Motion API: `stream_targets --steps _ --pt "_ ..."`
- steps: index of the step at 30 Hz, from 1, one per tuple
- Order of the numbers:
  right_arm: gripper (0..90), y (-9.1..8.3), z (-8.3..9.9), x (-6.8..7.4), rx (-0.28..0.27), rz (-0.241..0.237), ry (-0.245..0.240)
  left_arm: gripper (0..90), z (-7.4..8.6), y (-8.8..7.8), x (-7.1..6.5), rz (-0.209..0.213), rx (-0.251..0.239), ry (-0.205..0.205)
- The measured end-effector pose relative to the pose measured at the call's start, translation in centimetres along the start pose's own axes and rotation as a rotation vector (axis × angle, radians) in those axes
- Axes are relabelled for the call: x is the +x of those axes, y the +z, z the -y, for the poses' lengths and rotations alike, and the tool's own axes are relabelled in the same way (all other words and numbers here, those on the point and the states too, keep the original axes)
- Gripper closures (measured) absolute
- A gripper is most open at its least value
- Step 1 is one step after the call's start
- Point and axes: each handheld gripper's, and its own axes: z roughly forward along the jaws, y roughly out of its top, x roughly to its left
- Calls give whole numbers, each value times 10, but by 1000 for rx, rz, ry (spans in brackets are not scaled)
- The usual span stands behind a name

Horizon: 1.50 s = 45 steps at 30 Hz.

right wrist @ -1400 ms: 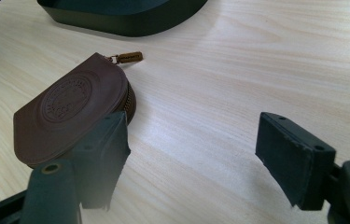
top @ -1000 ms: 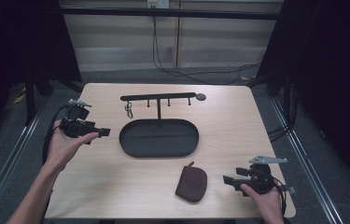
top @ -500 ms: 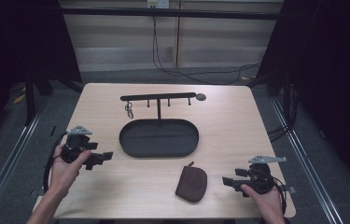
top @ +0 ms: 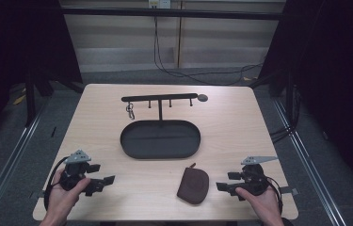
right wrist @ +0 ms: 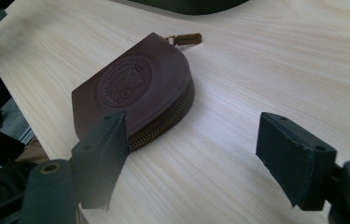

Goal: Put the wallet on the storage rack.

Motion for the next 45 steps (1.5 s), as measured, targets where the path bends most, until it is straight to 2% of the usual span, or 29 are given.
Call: stream_targets --steps 1,3,4,8,10,11,12,13,14,16,17,18,19,20,22,23,27,31,33,36,37,38,45 --pt "229 3 -4 1 26 -6 -7 224 10 1 -2 1 -10 -14" --pt "228 5 -6 1 34 -6 -8 215 15 0 -2 16 -6 -34" --pt "228 8 -7 1 45 -7 -14 211 17 -2 -1 21 -21 -47" --pt "236 12 -10 3 53 3 -24 207 23 -4 -2 2 -45 -42" --pt "240 13 -13 5 59 1 -27 201 24 -2 0 18 -30 -35" --pt "247 12 -18 6 48 11 -28 201 25 1 2 -8 -13 -29" --pt "247 12 -18 6 48 11 -28 201 25 1 2 -8 -13 -29" --pt "270 13 -25 7 45 46 -40 201 26 4 3 -21 -2 -28" --pt "270 13 -29 8 56 61 -48 201 26 5 3 -16 6 -22" --pt "269 17 -38 9 118 61 -55 201 26 6 3 -10 8 -19" --pt "269 17 -38 9 118 61 -55 201 26 6 3 -10 8 -19" --pt "269 19 -43 10 153 59 -57 201 26 5 2 -9 -1 -20" --pt "223 23 -53 13 214 55 -64 201 26 5 1 -1 -5 -33" --pt "212 25 -56 15 234 59 -65 201 27 5 0 6 -4 -35" --pt "216 27 -59 17 254 61 -73 200 27 3 -2 13 -3 -24" --pt "218 32 -65 20 295 54 -66 198 26 2 -6 15 -12 -11" --pt "223 42 -71 24 359 43 -72 193 26 2 -7 26 -23 -17" --pt "206 52 -78 27 409 46 -81 165 26 5 -5 33 -2 -40" --pt "174 56 -82 29 440 49 -89 166 26 5 -5 33 -2 -29" --pt "189 63 -85 32 501 50 -98 166 25 5 -6 35 2 -26" --pt "189 63 -85 32 501 50 -98 165 25 5 -6 35 2 -26" --pt "190 68 -86 33 531 50 -99 165 25 6 -6 41 10 -25" --pt "190 84 -91 33 586 59 -100 166 25 6 -8 38 10 -19"
